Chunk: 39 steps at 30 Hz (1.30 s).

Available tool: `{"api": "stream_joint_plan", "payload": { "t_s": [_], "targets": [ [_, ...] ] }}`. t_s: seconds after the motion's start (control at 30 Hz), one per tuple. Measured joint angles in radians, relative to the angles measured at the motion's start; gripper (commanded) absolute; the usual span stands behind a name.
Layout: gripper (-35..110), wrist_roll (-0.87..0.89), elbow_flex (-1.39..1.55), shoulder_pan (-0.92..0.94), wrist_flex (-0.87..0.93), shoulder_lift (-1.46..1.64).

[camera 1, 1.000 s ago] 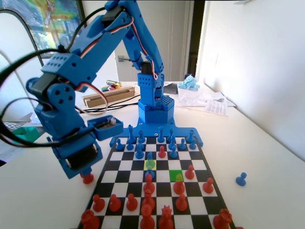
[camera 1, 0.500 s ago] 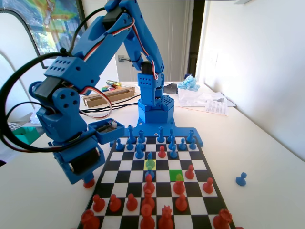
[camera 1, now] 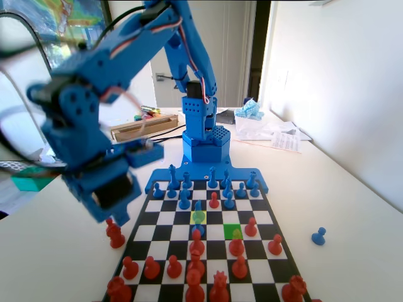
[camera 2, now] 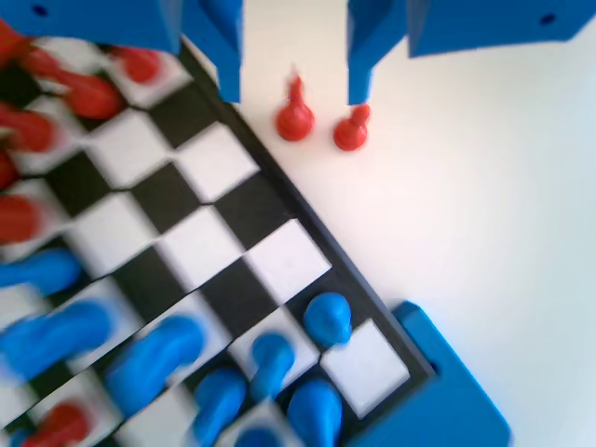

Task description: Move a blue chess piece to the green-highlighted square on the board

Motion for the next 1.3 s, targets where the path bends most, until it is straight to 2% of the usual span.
{"api": "stream_joint_plan", "payload": {
  "t_s": [0.2, 0.4, 0.77, 1.07, 1.3],
  "targets": [
    [19, -0.002, 0.0, -0.106, 0.13, 0.19],
    [18, 0.015, 0.089, -0.239, 0.146, 0.351],
    [17, 0.035, 0.377, -0.437, -0.002, 0.463],
    [17, 0.002, 0.575, -0.471, -0.166, 0.468],
    [16, -0.018, 0.607, -0.453, -0.261, 0.44]
  ]
}}
